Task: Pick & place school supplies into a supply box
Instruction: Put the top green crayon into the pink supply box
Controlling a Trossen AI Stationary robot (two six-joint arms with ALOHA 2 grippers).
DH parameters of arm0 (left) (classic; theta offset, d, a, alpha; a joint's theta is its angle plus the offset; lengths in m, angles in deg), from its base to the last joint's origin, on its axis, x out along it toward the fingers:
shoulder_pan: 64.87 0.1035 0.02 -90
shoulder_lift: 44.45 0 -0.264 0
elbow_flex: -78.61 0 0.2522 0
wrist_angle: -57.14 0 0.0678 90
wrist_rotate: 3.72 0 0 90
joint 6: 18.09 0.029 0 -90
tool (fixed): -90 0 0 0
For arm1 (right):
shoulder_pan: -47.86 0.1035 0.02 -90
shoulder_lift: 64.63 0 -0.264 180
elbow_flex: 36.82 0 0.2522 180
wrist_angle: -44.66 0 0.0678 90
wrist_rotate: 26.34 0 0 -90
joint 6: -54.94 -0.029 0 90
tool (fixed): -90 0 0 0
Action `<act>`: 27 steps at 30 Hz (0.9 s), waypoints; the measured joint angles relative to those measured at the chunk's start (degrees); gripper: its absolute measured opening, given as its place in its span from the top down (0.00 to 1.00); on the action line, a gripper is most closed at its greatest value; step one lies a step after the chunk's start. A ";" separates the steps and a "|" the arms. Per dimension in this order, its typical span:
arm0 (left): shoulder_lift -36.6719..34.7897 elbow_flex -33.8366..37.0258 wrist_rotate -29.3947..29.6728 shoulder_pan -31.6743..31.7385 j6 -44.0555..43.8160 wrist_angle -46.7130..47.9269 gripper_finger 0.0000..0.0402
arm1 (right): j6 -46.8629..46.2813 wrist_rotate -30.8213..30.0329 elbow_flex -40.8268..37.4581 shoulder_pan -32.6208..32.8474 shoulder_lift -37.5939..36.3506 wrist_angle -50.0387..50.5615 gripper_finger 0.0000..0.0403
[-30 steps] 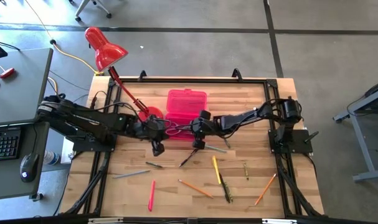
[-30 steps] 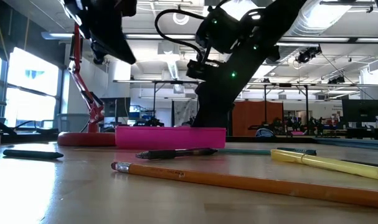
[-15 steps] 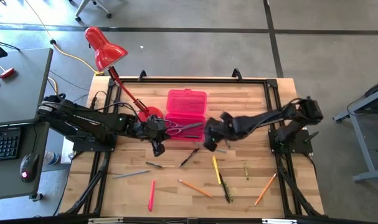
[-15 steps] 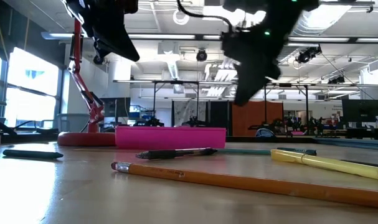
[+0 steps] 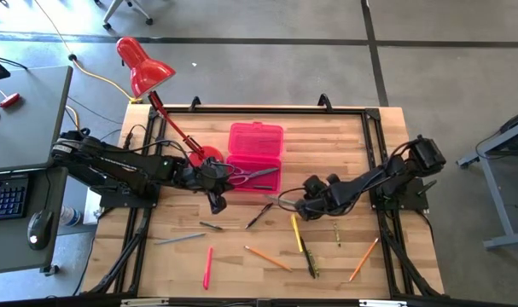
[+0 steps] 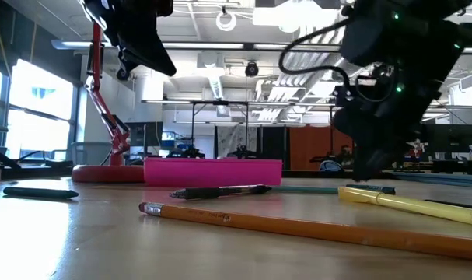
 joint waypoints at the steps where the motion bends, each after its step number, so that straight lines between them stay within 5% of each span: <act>1: 0.00 0.00 0.29 -0.02 0.00 -0.02 0.90 | -0.92 0.67 -0.77 0.13 0.00 -1.16 0.78; 12: 0.02 0.00 1.54 -0.02 -0.02 -0.04 0.90 | 1.78 -2.50 -9.14 1.24 -0.24 -15.80 0.78; 17: 0.02 0.00 1.63 -0.02 -0.02 -0.04 0.90 | 2.67 -3.35 -11.29 1.24 -0.24 -16.61 0.86; 21: 0.04 0.00 1.74 -0.01 0.00 -0.09 0.90 | 9.75 -5.41 -10.40 1.25 -0.10 -17.84 0.97; 27: 0.04 -0.02 4.43 0.00 -0.02 -0.37 0.90 | 17.80 -13.71 -3.52 0.44 0.11 -15.71 0.97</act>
